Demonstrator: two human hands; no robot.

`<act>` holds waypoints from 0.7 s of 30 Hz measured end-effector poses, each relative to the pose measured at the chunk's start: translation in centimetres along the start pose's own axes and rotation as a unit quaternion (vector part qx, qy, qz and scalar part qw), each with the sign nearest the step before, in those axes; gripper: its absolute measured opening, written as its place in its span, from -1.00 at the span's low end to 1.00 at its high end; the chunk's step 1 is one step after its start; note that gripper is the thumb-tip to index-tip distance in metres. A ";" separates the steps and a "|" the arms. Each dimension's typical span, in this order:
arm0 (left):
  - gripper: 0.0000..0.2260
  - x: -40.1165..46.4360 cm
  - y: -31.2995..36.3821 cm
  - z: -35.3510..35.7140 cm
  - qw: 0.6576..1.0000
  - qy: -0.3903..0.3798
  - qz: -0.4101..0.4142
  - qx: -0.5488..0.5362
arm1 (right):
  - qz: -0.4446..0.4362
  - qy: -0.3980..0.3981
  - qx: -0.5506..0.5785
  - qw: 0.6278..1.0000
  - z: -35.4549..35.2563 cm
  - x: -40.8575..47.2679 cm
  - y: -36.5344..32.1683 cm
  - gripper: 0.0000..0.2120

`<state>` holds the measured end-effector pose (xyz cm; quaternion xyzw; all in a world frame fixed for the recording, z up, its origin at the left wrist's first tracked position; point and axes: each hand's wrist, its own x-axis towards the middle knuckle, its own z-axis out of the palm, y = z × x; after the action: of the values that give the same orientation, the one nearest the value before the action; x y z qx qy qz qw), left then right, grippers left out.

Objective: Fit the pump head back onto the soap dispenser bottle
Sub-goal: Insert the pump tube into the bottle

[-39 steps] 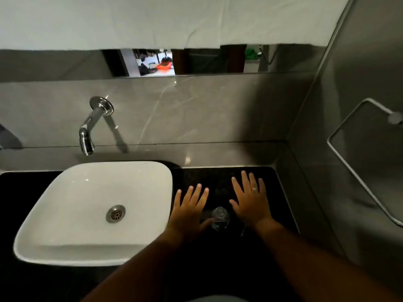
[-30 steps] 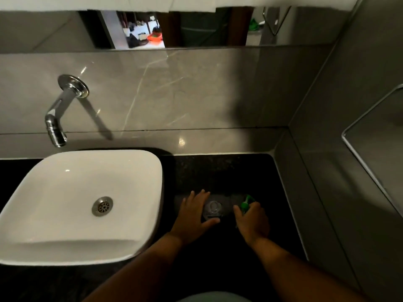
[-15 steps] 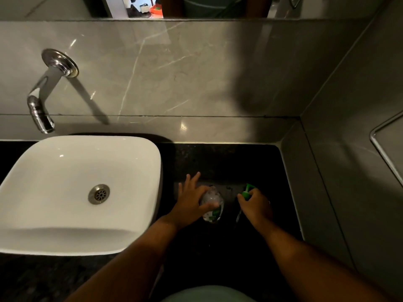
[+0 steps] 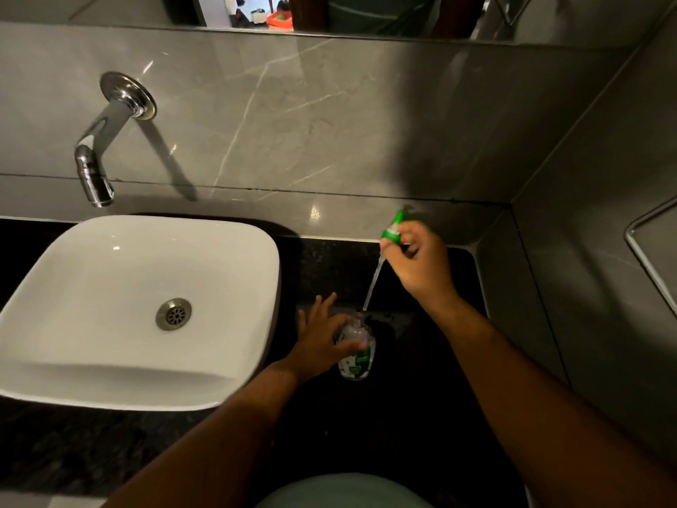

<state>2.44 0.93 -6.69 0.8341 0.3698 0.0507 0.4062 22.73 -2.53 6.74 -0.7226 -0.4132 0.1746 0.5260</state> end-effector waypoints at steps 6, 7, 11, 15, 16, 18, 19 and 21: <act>-0.58 -0.2 0.2 0.0 1.000 0.004 0.015 0.017 | 0.045 -0.062 -0.082 0.994 1.9 -4.0 2.8 -0.79; -0.54 -0.3 0.3 0.0 1.000 0.007 0.017 0.019 | 0.045 -0.079 -0.102 0.991 2.1 -4.7 3.1 -0.77; -0.43 -0.7 0.9 -0.3 1.000 0.006 0.019 0.021 | 0.065 -0.165 -0.124 0.976 2.7 -7.9 4.6 -0.77; -0.37 -1.2 1.8 -0.1 0.999 0.003 0.028 0.029 | 0.130 -0.119 -0.068 0.982 3.5 -9.7 5.4 -0.73; -0.38 -1.3 1.8 -0.1 0.999 0.005 0.027 0.026 | 0.134 -0.115 -0.068 0.982 3.5 -9.6 5.5 -0.71; -0.38 -1.5 1.8 -0.2 1.000 0.007 0.020 0.014 | 0.143 -0.131 -0.072 0.978 3.3 -9.0 5.6 -0.65; -0.37 -1.5 1.8 -0.2 1.000 0.007 0.016 0.012 | 0.152 -0.142 -0.060 0.976 3.2 -8.9 5.7 -0.63; -0.37 -1.6 1.8 -0.3 1.000 0.010 0.011 0.017 | 0.178 -0.158 0.015 0.971 2.9 -8.9 5.9 -0.56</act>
<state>2.25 -0.66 -4.88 0.8444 0.3658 0.0572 0.3872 17.89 -8.29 -1.37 -0.7395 -0.3534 0.3835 0.4256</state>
